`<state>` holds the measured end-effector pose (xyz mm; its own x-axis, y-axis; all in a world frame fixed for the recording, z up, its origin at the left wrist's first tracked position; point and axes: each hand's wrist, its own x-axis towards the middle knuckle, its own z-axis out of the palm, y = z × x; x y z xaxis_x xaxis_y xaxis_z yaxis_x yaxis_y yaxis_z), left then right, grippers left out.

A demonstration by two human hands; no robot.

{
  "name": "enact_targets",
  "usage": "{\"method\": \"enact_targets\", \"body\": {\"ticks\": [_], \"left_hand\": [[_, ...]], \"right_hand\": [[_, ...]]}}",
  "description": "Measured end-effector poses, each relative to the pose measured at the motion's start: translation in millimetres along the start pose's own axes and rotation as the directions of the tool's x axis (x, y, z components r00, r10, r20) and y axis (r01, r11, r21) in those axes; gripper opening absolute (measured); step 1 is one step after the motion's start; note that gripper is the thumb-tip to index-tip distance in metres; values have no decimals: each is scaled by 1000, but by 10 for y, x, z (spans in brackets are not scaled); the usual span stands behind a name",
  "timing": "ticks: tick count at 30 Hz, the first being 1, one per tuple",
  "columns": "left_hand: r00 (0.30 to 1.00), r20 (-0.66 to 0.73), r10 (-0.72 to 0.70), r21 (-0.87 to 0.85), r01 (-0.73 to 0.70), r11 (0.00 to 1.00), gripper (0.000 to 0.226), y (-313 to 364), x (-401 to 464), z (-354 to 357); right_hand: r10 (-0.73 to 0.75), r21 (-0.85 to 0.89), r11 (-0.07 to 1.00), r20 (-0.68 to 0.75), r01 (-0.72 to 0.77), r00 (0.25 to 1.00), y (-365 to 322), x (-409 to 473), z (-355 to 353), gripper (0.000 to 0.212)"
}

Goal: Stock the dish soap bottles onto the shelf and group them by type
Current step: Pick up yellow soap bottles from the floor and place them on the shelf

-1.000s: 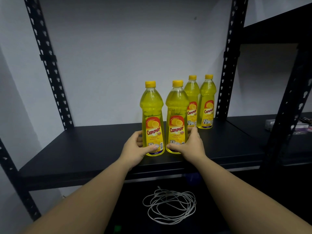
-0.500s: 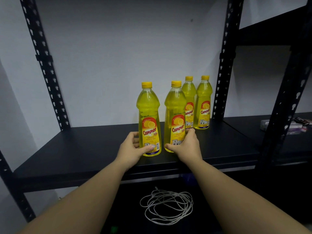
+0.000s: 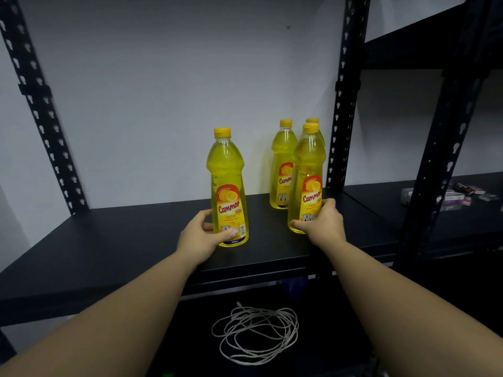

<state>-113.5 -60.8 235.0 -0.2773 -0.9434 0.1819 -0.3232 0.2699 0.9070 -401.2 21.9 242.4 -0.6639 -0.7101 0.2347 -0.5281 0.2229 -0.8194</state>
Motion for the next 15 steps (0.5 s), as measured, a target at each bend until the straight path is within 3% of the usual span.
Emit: {"method": "enact_targets", "body": {"ticks": [15], "left_hand": [[1000, 12, 26, 14, -26, 1000, 83, -11, 194, 205]], "right_hand": [[108, -67, 992, -25, -110, 994, 260, 550, -131, 80]]}}
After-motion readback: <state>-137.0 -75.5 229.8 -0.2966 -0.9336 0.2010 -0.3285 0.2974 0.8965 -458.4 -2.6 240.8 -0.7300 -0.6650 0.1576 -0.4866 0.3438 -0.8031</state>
